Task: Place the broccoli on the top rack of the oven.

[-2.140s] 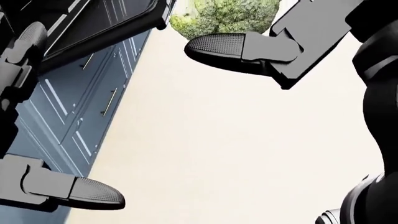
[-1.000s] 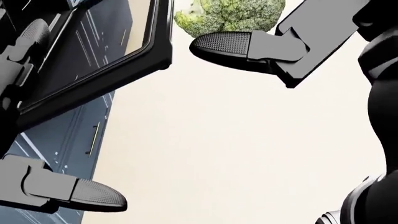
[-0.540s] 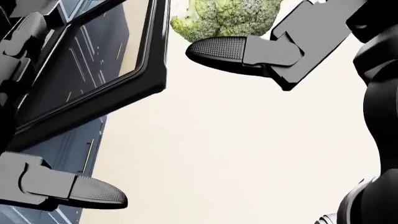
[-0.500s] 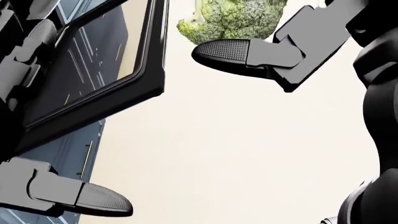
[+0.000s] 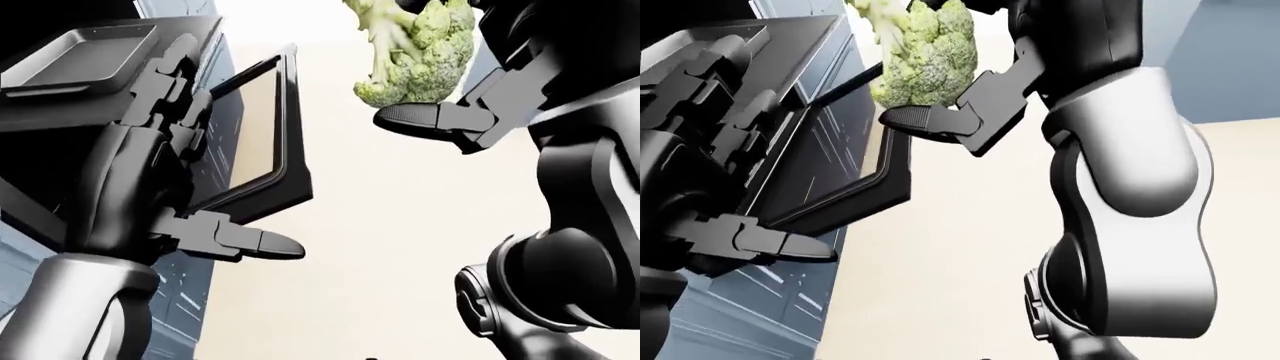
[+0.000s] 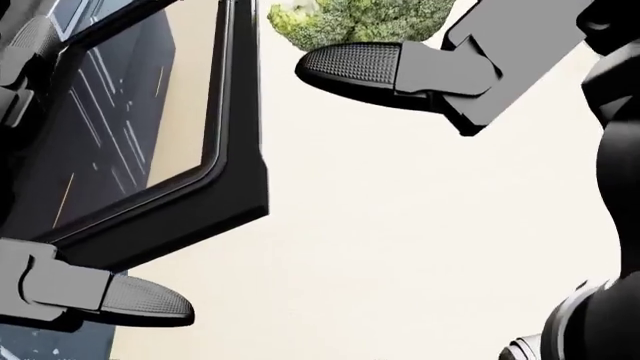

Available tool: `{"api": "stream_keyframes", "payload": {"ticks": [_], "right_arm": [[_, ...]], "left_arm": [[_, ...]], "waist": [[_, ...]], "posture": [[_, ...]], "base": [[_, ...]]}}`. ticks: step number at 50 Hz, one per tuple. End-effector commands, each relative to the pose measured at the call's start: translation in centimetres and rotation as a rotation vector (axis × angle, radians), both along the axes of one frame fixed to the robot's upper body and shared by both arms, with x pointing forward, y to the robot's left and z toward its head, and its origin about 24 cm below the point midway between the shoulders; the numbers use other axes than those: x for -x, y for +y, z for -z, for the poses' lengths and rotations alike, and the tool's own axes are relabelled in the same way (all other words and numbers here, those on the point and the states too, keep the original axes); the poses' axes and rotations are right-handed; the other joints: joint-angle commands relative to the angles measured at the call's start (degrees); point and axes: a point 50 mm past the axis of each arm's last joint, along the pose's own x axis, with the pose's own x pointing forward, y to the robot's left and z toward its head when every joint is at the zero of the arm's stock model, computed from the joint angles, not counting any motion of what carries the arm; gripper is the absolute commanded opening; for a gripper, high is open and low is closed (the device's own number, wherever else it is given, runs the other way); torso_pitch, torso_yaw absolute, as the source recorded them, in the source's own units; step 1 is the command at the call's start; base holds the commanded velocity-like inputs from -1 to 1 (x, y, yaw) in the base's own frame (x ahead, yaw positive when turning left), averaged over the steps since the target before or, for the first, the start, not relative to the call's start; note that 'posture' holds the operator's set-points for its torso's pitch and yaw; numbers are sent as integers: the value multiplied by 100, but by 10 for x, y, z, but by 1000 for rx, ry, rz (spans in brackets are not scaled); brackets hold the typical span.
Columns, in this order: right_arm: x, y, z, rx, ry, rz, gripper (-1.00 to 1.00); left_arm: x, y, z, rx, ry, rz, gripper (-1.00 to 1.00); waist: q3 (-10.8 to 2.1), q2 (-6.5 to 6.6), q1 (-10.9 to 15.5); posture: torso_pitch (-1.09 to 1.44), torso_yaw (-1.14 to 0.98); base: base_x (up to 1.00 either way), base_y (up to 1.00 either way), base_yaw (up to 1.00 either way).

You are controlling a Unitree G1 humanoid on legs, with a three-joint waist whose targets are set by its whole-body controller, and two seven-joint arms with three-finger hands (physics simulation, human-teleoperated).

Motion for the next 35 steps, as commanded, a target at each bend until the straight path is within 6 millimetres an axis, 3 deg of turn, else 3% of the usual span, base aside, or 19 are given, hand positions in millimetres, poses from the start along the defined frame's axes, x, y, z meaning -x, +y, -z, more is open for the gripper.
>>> {"api": "stream_keyframes", "payload": {"ticks": [1, 2, 4, 5, 8, 10, 13, 16, 17, 18, 19, 22, 24, 29, 30, 31, 35], "right_arm": [[3, -3, -6, -20, -35, 13, -100], [3, -3, -5, -4, -34, 23, -100], [3, -2, -3, 13, -37, 19, -100], [4, -1, -3, 25, -39, 21, -100], [5, -2, -3, 18, -39, 17, -100], [5, -2, -4, 20, -38, 18, -100], [5, -2, -4, 20, -39, 20, -100], [5, -2, -3, 27, -40, 21, -100], [5, -2, -4, 24, -39, 18, -100], [5, -2, -3, 26, -40, 18, -100], [5, -2, -3, 27, -40, 20, -100], [6, -2, -3, 28, -39, 19, -100], [5, -2, -2, 29, -39, 23, -100], [6, -3, -5, -13, -37, -1, -100], [6, -2, -4, 6, -45, 10, -100], [5, -2, -4, 19, -50, 21, -100], [4, -3, -6, -5, -46, 24, -100]], "left_arm": [[2, 0, -6, 16, -46, -4, 100], [2, 0, -5, 17, -46, -3, 100], [1, 0, -5, 17, -46, -5, 100], [1, 0, -5, 15, -47, -6, 100], [1, 0, -5, 18, -46, -6, 100], [1, 0, -5, 18, -46, -7, 100], [1, 0, -5, 19, -47, -6, 100], [1, 1, -5, 18, -45, -9, 100], [1, 1, -4, 19, -45, -9, 100], [1, 1, -5, 19, -46, -9, 100], [2, 2, -5, 22, -47, -11, 100], [2, 2, -6, 20, -50, -12, 100], [2, 1, -6, 15, -51, -11, 100], [2, 0, -8, 16, -54, -8, 100], [2, 0, -8, 18, -54, -8, 100], [2, -1, -8, 15, -54, -7, 100], [2, 0, -9, 17, -55, -7, 100]], "waist": [[-170, -42, 6], [-143, 197, 26], [-233, 195, 6], [-376, 234, 40], [-237, 202, 70], [-264, 146, 34], [-205, 222, 45], [-159, 442, 51], [-255, 670, 67], [-391, 788, 97], [-296, 662, 135], [-323, 459, 227], [-254, 330, 218], [-114, -23, -91], [-175, -220, -134], [-94, -38, -130], [-182, 53, -64]], "posture": [[0, 0], [0, 0], [0, 0], [0, 0], [0, 0], [0, 0], [0, 0], [0, 0], [0, 0], [0, 0], [0, 0], [0, 0], [0, 0], [0, 0], [0, 0], [0, 0], [0, 0]], "base": [[0, 0, 0], [0, 0, 0], [0, 0, 0], [0, 0, 28], [0, 0, 68], [0, 0, 100], [0, 0, 100], [0, 0, 100], [0, 0, 100], [0, 0, 100], [0, 0, 100], [0, 0, 100], [0, 0, 100], [0, 0, 49], [0, 0, 0], [0, 0, 0], [0, 0, 0]]}}
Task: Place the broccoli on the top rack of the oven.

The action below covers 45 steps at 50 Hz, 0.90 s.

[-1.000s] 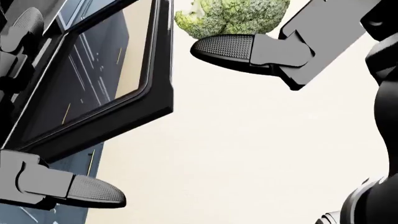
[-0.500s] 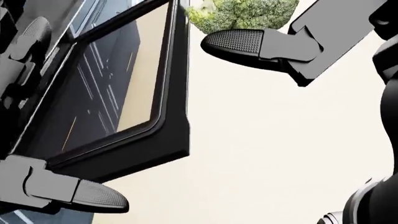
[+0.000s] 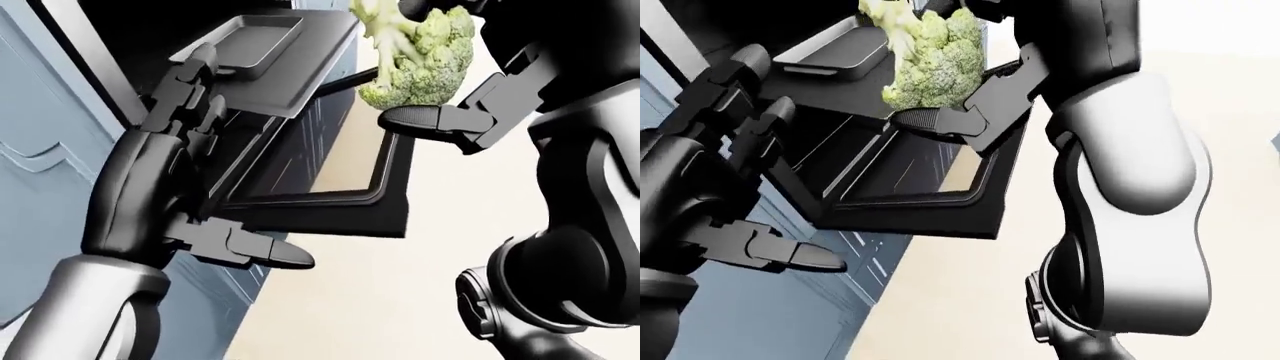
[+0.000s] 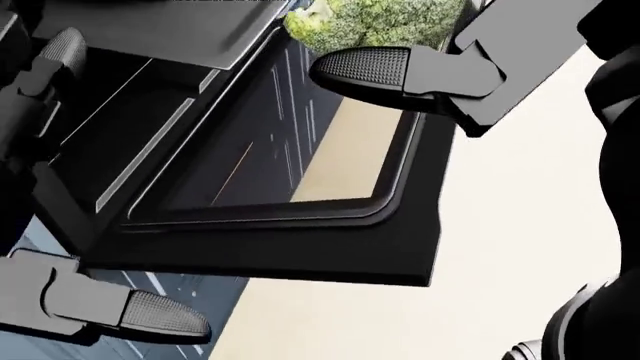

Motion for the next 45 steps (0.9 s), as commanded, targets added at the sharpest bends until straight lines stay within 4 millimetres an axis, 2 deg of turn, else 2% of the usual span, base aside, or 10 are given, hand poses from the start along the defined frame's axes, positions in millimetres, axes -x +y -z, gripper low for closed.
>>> {"api": "stream_keyframes", "payload": {"ticks": [1, 5, 14, 20, 25, 27, 28, 34, 42, 45], "right_arm": [[7, 1, -9, 4, -73, 4, -100], [8, 1, -11, -1, -75, 2, -100], [9, 2, -9, 32, -73, 1, -100], [11, 2, -9, 26, -74, -8, -100], [11, 3, -9, 29, -76, -10, -100], [11, 3, -8, 35, -77, -10, -100], [11, 4, -9, 34, -77, -9, -100], [9, 3, -11, -18, -86, -17, -100], [8, 4, -10, -7, -76, -15, -100], [8, 3, -11, -20, -72, -16, -100]], "left_arm": [[1, 6, -12, 30, -77, -46, 100], [2, 6, -12, 32, -77, -47, 100], [1, 7, -10, 32, -73, -49, 100], [0, 7, -8, 31, -70, -50, 100], [0, 7, -8, 34, -70, -49, 100], [0, 7, -8, 33, -68, -50, 100], [0, 7, -8, 33, -68, -50, 100], [0, 7, -7, 33, -68, -52, 100], [0, 7, -7, 33, -67, -50, 100], [0, 7, -6, 31, -67, -50, 100]], "waist": [[-176, -6, 29], [-191, 272, -55], [-319, 240, -20], [-208, -67, 35], [-106, 281, -81], [-266, 778, -83], [-131, 552, -49], [-12, 356, -58], [-132, 1, 3], [-205, 124, 42]], "posture": [[0, 0], [0, 0], [0, 0], [0, 0], [0, 0], [0, 0], [0, 0], [0, 0], [0, 0], [0, 0]], "base": [[0, 0, 0], [0, 0, 0], [0, 2, 0], [22, 32, 0], [32, 33, 0], [32, 34, 0], [32, 34, 0], [26, 25, 0], [0, 0, 0], [0, 0, 0]]}}
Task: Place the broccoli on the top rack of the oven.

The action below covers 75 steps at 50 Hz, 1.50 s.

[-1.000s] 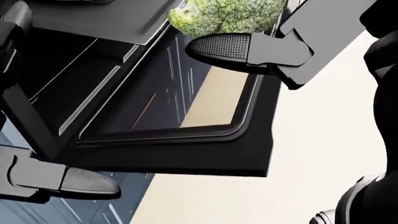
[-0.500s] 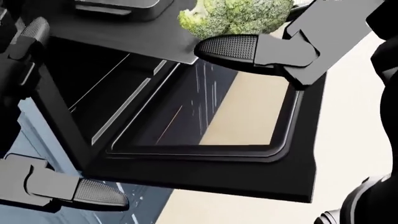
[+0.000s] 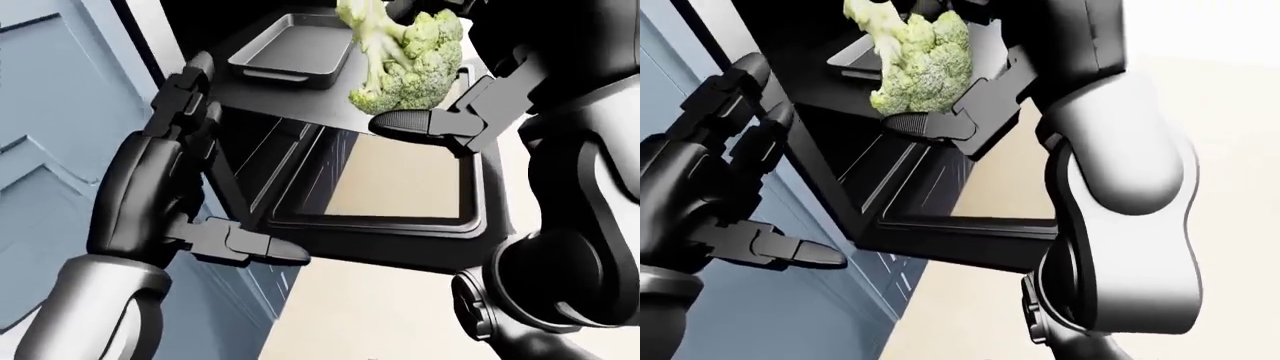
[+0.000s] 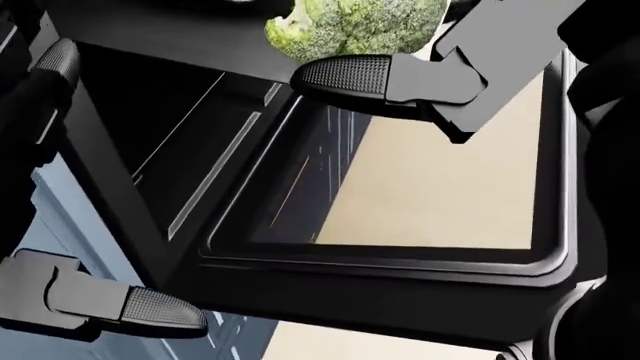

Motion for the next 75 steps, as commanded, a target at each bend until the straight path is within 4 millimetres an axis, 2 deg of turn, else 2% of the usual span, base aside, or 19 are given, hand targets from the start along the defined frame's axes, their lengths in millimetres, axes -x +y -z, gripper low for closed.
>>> {"api": "stream_keyframes", "payload": {"ticks": [1, 6, 8, 26, 28, 29, 30, 42, 49, 50, 54, 58, 60, 61, 64, 70, 73, 74, 75], "right_arm": [[8, -3, -12, -36, -75, 9, -100], [9, -3, -11, -16, -81, 14, -100], [8, -4, -11, -18, -82, 19, -100], [8, -4, -16, -34, -90, 45, -100], [7, -3, -31, -31, -92, 55, -100], [-38, 8, -76, 54, -50, 75, -100], [-49, 13, -87, 74, -48, 68, -100], [-92, 31, -128, 150, -49, 72, -100], [-90, 37, -128, 142, -49, 30, -100], [-90, 37, -128, 144, -49, 33, -100], [-90, 40, -126, 150, -53, 23, -100], [-88, 41, -125, 156, -53, 11, -100], [-88, 41, -124, 160, -53, 13, -100], [-88, 41, -124, 164, -52, 13, -100], [-88, 41, -122, 164, -50, 12, -100], [-87, 40, -120, 167, -58, 14, -100], [-86, 41, -119, 164, -59, 8, -100], [-86, 41, -120, 165, -59, 6, -100], [-85, 41, -120, 165, -63, 6, -100]], "left_arm": [[3, 4, -13, 26, -83, -24, 100], [3, 4, -13, 26, -84, -24, 100], [3, 4, -13, 23, -84, -25, 100], [5, 0, -16, 19, -90, 22, 100], [6, 1, -17, 25, -90, 27, 100], [11, -4, -26, 26, -114, 81, 100], [14, -5, -29, 37, -116, 86, 100], [12, -12, -28, 46, -117, 91, 100], [19, -5, -33, 45, -117, 89, 100], [18, -7, -32, 45, -115, 89, 100], [15, -10, -30, 49, -115, 88, 100], [13, -11, -29, 46, -116, 83, 100], [13, -10, -29, 45, -112, 83, 100], [13, -11, -28, 44, -112, 83, 100], [12, -12, -27, 44, -112, 79, 100], [14, -8, -29, 42, -110, 76, 100], [14, -7, -29, 43, -110, 72, 100], [13, -8, -28, 40, -110, 74, 100], [13, -8, -28, 40, -109, 73, 100]], "waist": [[-366, 68, 8], [-33, 186, -45], [-272, 290, -123], [-194, 232, -112], [-189, 236, -108], [-183, 240, -113], [-146, 263, -126], [-125, 299, -178], [-116, 295, -137], [-248, 293, -96], [-9, 134, -83], [-128, -69, 45], [-234, -349, 76], [-187, -246, 84], [-172, -294, 62], [-99, 5, -20], [-251, 447, -108], [-26, 413, -134], [20, 482, -103]], "posture": [[0, 0], [0, 0], [0, 0], [0, 0], [0, 0], [0, 0], [0, 0], [0, 0], [0, 0], [0, 0], [0, 0], [0, 0], [0, 0], [0, 0], [0, 0], [0, 0], [0, 0], [0, 0], [0, 0]], "base": [[6, 0, 0], [12, 0, 0], [0, 0, 0], [0, 0, 0], [0, 0, 0], [0, 0, 0], [0, 0, 0], [0, 0, 0], [0, 0, 0], [9, 0, 0], [38, 0, 0], [51, 0, 0], [51, 0, 0], [50, 0, 0], [51, 0, 0], [38, 0, 0], [0, 0, 0], [0, 0, 0], [0, 0, 0]]}}
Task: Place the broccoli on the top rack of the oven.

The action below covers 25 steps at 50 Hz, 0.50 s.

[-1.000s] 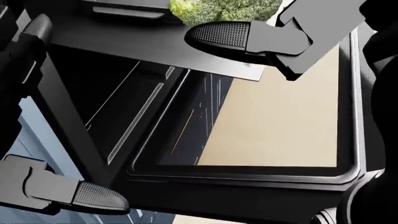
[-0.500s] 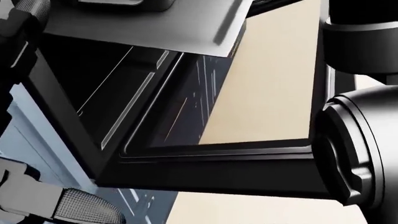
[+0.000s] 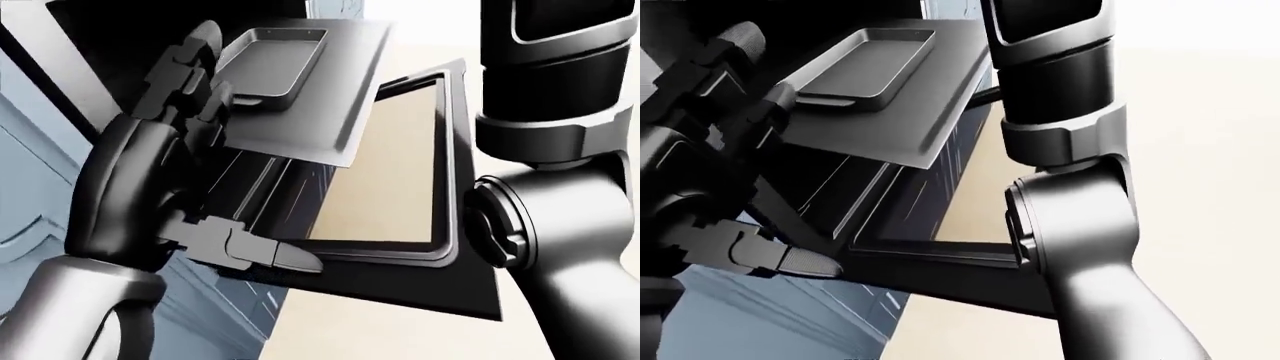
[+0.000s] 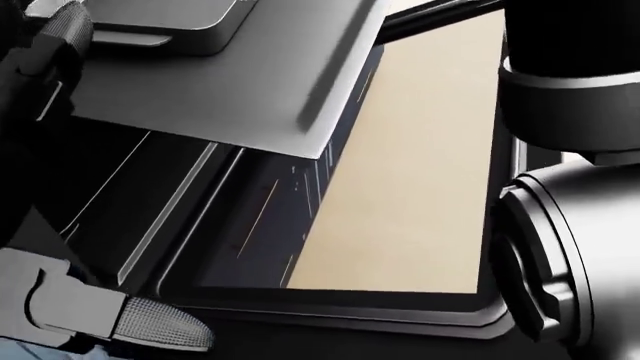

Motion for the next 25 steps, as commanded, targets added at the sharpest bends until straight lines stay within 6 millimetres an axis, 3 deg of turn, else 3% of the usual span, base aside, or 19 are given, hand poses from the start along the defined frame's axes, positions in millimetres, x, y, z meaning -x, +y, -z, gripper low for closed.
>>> {"api": "stream_keyframes", "payload": {"ticks": [1, 5, 7, 11, 15, 16, 17, 19, 21, 25], "right_arm": [[16, -4, -20, -21, -86, -1, -100], [16, -3, -20, -2, -93, 6, -100], [17, -3, -21, -7, -95, 1, -100], [16, -3, -21, 0, -100, 0, -100], [16, -2, -21, 20, -107, 7, -100], [17, -3, -22, 12, -109, 2, -100], [17, -2, -21, 21, -111, 7, -100], [17, -3, -21, 25, -113, 9, -100], [18, -3, -21, 20, -114, 7, -100], [19, -4, -22, 20, -117, 8, -100]], "left_arm": [[2, 1, -9, 21, -60, -4, 100], [2, 0, -9, 21, -62, -6, 100], [2, 0, -9, 19, -64, -7, 100], [2, 1, -9, 19, -65, -8, 100], [2, 1, -10, 18, -66, -9, 100], [3, 1, -10, 19, -65, -8, 100], [3, 2, -10, 19, -64, -10, 100], [4, 3, -10, 18, -64, -12, 100], [4, 3, -10, 18, -63, -11, 100], [2, 1, -9, 15, -64, -15, 100]], "waist": [[-219, 94, -63], [-121, -164, -89], [-186, -413, -28], [-318, -216, -33], [-363, -91, -65], [-516, -93, -39], [-529, -148, -24], [-565, -395, 20], [-599, -504, 37], [-501, -472, 84]], "posture": [[0, 0], [0, 0], [0, 0], [0, 0], [0, 0], [0, 0], [0, 0], [0, 0], [0, 0], [0, 0]], "base": [[0, 0, 0], [0, 0, 0], [0, 0, 0], [0, 0, 0], [0, 0, 0], [0, 12, 0], [0, 30, 0], [0, 43, 0], [0, 48, 0], [0, 49, 0]]}}
